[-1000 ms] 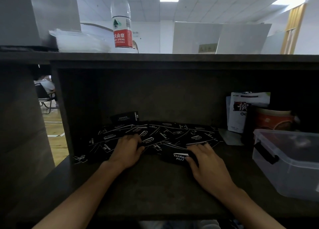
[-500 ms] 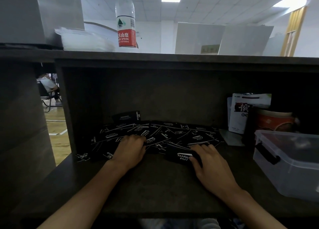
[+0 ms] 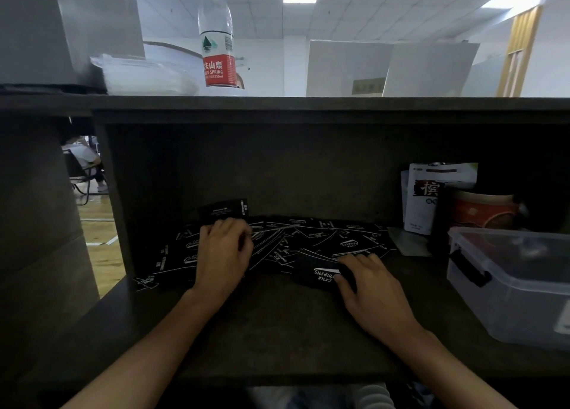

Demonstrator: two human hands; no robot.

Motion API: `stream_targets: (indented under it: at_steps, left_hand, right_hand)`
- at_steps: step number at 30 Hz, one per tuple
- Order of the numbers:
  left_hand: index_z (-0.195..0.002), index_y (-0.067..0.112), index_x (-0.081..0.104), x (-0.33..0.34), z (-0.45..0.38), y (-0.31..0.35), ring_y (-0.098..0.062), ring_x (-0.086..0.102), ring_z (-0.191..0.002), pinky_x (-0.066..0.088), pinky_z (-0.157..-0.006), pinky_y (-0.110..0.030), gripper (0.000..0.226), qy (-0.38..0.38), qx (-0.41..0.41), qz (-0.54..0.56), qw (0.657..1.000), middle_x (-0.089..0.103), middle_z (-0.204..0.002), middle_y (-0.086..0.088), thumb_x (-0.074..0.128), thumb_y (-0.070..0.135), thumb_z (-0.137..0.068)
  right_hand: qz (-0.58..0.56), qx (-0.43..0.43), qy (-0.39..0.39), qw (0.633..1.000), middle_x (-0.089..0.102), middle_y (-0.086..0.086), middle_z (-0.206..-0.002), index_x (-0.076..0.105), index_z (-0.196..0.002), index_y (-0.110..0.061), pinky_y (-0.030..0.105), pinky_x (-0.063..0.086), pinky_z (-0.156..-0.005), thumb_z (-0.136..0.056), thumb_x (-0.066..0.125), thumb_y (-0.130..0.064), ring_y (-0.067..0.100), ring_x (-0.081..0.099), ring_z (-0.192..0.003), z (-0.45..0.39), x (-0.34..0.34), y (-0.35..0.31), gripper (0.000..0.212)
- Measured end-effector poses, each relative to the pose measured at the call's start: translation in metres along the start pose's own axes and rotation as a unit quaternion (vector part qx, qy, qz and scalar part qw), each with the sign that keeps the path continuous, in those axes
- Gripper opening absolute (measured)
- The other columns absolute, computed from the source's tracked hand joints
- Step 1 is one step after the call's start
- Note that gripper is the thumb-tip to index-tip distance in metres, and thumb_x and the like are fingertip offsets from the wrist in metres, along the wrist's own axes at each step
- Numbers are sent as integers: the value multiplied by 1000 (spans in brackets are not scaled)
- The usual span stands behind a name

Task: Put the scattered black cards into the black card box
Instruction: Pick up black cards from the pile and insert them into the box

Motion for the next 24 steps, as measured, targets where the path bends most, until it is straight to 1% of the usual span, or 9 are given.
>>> stream_targets:
  at_steps: [2,4,7,10,14,17,19,22,24]
  left_hand:
    - [-94,26,58,-5,1,6,-5,55,-96,37,-89,-27,26,26,2,121,992,59,-100,11,67,5,-81]
    - [-95,26,59,-5,7,19,-4,54,-105,41,-92,-30,32,3,53,166,985,57,-108,10,69,0,-77]
    - [-96,19,61,-2,19,44,-13,55,-106,47,-91,-37,31,-70,152,90,982,56,-111,2,70,-2,-74]
    - [-105,12,66,7,24,68,-21,58,-104,55,-84,-37,28,-133,217,36,966,57,-114,-7,69,1,-79]
    - [-128,11,61,15,33,76,-18,53,-122,50,-100,-32,38,-192,215,75,955,55,-131,-6,57,14,-91]
    - [-133,8,59,10,32,70,-18,51,-128,47,-104,-33,41,-156,199,67,965,54,-137,-7,58,16,-93]
    - [-140,7,51,11,31,66,-19,40,-139,38,-113,-32,45,-154,193,49,968,45,-148,-8,55,16,-96]
    - [-150,7,34,22,36,70,-12,13,-150,14,-121,-23,53,-232,207,68,948,22,-161,-3,43,18,-99]
    - [-146,10,41,19,36,69,-11,21,-147,19,-120,-25,55,-237,198,81,948,29,-158,-1,45,17,-92]
  right_hand:
    - [-6,9,-1,1000,61,-10,-112,57,-129,-27,17,37,-71,-95,57,-34,4,45,-100,-1,1,2,34]
    - [-17,12,2,1000,62,-10,-111,58,-131,-25,18,38,-71,-96,54,-29,2,43,-99,-2,2,3,35]
    - [-51,23,3,998,63,-12,-112,60,-129,-25,19,36,-69,-97,39,-29,-2,38,-94,-2,1,3,38]
    - [-65,22,0,998,61,-15,-108,59,-121,-32,15,36,-68,-95,32,-52,1,46,-99,-1,0,3,43]
    - [-9,24,-12,1000,59,-14,-118,55,-129,-30,19,43,-76,-83,47,-74,2,45,-108,0,4,3,64]
    - [-27,22,-15,999,58,-15,-113,56,-125,-32,19,41,-71,-81,33,-82,-3,41,-100,-1,2,1,70]
    - [-54,21,-15,998,55,-19,-106,57,-121,-34,18,38,-67,-81,23,-86,-3,40,-96,-2,0,0,74]
    - [-59,22,-25,998,44,-25,-99,54,-119,-36,17,35,-68,-81,50,-74,-2,41,-96,-3,2,-1,54]
    - [-71,42,-40,996,48,-23,-100,54,-115,-39,18,38,-71,-83,65,-56,0,47,-96,-5,6,4,38]
Point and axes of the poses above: each hand's wrist, its own z-axis away from the middle knuckle, its own x-axis out of the palm, y = z × x, the point moved 5 cm from there along -z, towards the middle knuckle
